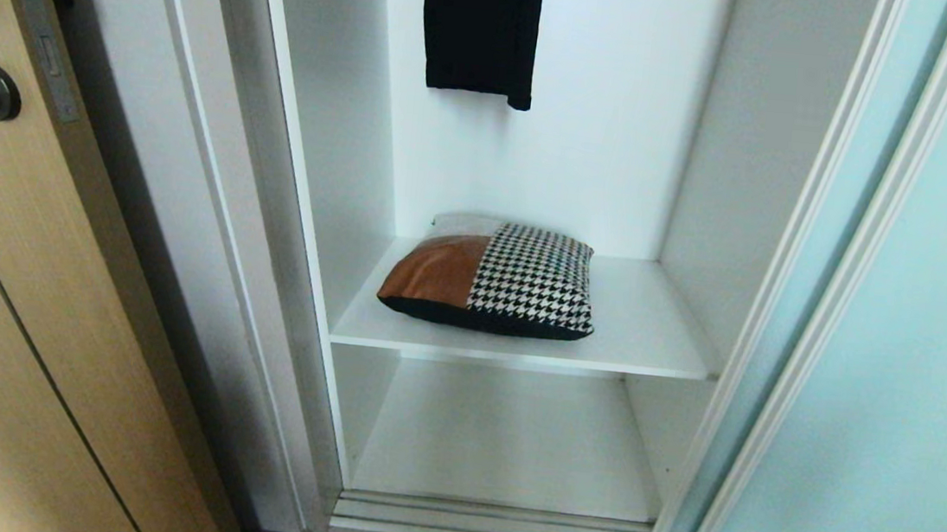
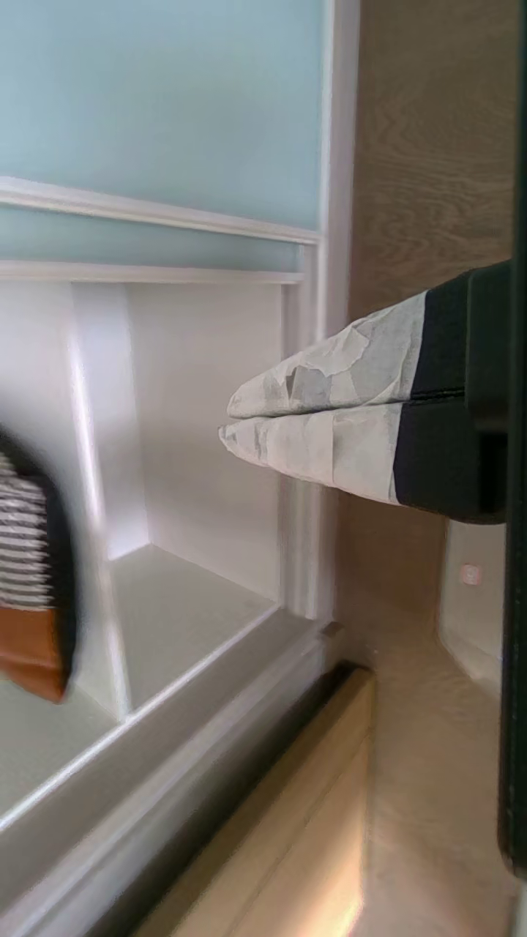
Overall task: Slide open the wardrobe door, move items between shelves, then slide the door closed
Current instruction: Close the door
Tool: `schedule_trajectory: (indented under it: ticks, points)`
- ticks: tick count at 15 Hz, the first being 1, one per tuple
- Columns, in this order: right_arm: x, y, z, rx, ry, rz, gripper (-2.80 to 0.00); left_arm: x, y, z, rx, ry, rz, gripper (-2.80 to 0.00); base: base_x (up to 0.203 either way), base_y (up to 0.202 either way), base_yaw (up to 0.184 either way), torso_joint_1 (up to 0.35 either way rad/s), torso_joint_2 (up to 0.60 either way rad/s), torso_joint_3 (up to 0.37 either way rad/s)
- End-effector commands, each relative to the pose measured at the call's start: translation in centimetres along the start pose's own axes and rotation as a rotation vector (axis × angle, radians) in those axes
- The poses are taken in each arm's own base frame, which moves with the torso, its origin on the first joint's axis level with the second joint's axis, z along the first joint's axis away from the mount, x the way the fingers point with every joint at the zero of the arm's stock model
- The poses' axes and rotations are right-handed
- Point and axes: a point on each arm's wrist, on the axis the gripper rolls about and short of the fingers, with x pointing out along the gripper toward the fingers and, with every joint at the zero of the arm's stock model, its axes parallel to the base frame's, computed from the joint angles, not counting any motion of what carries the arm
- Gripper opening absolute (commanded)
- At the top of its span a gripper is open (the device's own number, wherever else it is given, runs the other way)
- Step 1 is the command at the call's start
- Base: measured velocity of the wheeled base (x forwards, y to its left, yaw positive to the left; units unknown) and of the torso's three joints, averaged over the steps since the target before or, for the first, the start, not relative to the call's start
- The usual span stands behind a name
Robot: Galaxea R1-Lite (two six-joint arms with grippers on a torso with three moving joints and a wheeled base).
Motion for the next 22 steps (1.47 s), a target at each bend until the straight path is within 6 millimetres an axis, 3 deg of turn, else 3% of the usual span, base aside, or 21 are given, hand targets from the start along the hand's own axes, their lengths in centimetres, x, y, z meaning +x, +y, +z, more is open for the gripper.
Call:
schedule_trajectory:
  ticks: [1,10,13,17,22]
  points:
    - [0.0,0.5,1.4,0.009,-0.019,-0.015,-2.80,0.0,0.0,0.0,0.000,0.002,0.000,-2.80,0.000,0.000,0.000,0.000,0.00,0.000]
    - [0.6,1.6,4.4,-0.088,-0.070,-0.210,-2.80,0.0,0.0,0.0,0.000,0.002,0.000,-2.80,0.000,0.000,0.000,0.000,0.00,0.000]
    - [0.9,2.5,7.1,-0.080,-0.133,-0.308,-2.80,0.0,0.0,0.0,0.000,0.002,0.000,-2.80,0.000,0.000,0.000,0.000,0.00,0.000]
    - [1.6,4.4,12.3,-0.055,-0.162,-0.332,-2.80,0.0,0.0,0.0,0.000,0.002,0.000,-2.80,0.000,0.000,0.000,0.000,0.00,0.000]
    - [4.6,4.6,15.2,0.046,-0.037,-0.248,-2.80,0.0,0.0,0.0,0.000,0.002,0.000,-2.80,0.000,0.000,0.000,0.000,0.00,0.000]
